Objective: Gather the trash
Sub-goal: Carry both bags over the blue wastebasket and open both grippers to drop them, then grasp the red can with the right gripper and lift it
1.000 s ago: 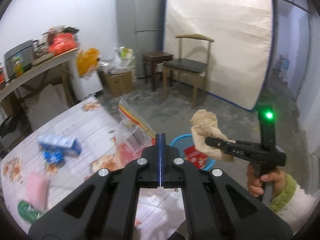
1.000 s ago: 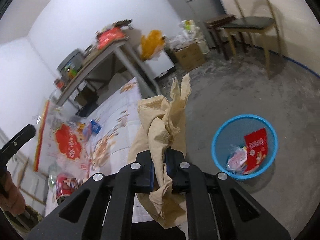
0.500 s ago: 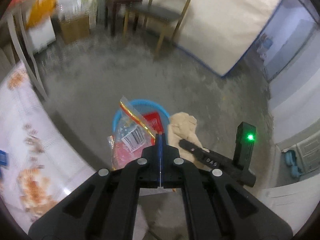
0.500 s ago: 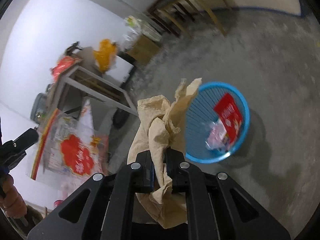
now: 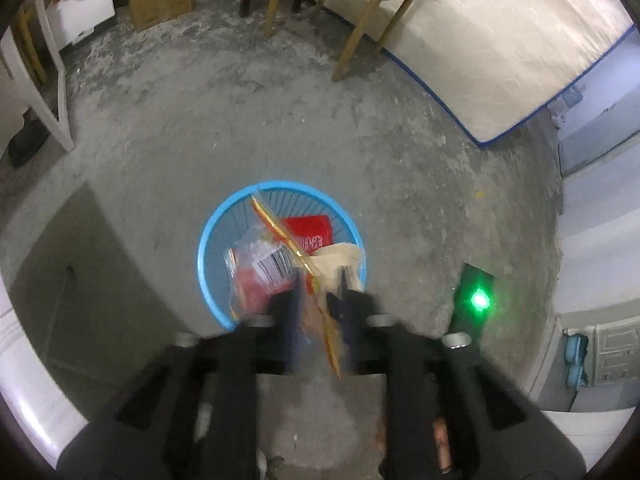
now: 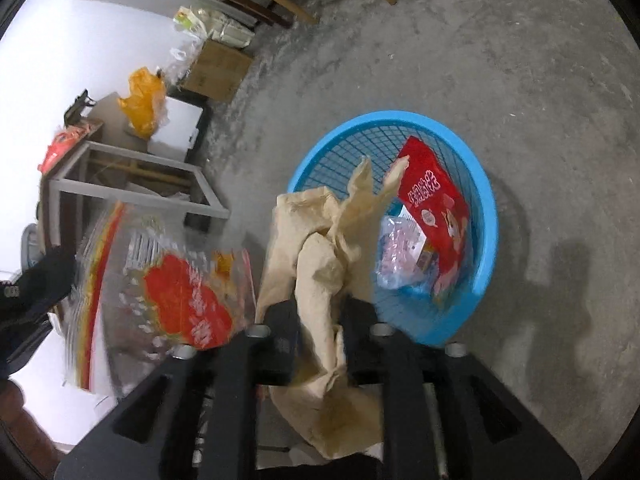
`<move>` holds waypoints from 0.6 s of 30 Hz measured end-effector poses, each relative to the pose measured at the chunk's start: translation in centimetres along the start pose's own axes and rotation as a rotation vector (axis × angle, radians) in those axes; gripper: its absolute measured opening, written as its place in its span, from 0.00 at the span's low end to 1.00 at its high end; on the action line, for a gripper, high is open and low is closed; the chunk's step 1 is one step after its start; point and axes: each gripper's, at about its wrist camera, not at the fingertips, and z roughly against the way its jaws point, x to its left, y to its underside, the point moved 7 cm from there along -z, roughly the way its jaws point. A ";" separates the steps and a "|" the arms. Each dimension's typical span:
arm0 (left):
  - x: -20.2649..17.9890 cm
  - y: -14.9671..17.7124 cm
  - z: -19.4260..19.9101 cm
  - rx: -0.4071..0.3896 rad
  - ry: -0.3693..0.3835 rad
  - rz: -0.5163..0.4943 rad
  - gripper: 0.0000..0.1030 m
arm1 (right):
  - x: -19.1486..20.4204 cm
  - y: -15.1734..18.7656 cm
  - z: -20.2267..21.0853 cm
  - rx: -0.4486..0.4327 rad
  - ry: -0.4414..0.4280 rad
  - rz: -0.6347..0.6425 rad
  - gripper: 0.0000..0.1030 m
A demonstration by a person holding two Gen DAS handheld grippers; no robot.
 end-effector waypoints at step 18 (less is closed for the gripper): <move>2.2 1.0 13.6 -0.165 -0.044 -0.065 0.54 | -4.0 1.3 5.0 -0.068 0.008 -0.043 0.64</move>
